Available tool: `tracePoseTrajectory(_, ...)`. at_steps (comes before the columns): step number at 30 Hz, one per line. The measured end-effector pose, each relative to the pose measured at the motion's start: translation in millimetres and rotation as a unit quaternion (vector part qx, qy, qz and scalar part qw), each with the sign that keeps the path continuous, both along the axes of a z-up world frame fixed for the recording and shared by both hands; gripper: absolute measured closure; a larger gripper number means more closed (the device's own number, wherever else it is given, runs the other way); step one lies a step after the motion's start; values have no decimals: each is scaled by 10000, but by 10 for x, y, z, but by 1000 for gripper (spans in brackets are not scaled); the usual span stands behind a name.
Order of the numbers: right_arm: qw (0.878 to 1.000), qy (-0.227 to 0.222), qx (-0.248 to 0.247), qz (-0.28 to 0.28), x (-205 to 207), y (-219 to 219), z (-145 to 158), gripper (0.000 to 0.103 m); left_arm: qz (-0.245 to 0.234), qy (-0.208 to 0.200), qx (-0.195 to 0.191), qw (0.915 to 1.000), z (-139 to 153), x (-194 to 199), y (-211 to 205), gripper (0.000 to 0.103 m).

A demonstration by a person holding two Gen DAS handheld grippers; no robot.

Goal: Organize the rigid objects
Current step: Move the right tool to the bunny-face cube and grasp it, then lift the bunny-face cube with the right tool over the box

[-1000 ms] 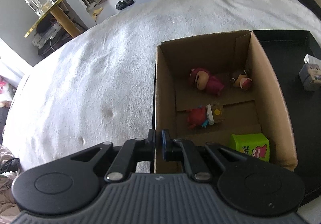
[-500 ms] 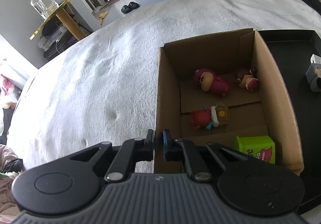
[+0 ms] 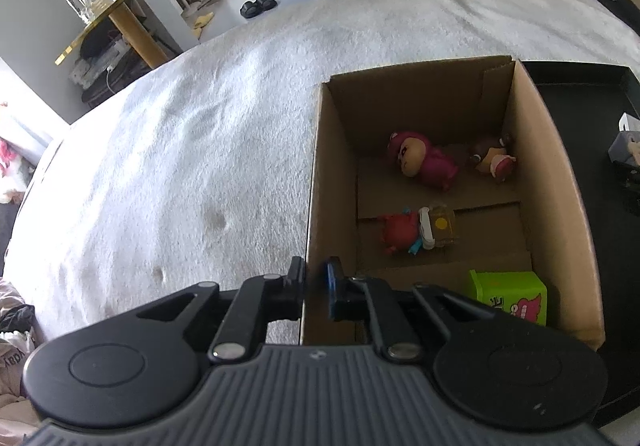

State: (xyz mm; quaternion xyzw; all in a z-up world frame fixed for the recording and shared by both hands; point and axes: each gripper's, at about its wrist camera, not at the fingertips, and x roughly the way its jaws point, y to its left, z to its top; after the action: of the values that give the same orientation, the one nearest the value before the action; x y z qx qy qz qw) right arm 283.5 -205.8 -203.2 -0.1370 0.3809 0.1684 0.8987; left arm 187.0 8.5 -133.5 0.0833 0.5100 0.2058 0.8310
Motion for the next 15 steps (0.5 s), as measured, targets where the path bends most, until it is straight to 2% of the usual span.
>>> tracePoseTrajectory(8, 9996, -105, -258, 109, -118, 4, 63, 59, -8, -48, 20, 10000, -10, -10, -8, 93)
tracePoseTrajectory(15, 9995, -135, -231, 153, -142, -6, 162, 60, -1, -75, -21, 10000, 4, -18, 4, 93)
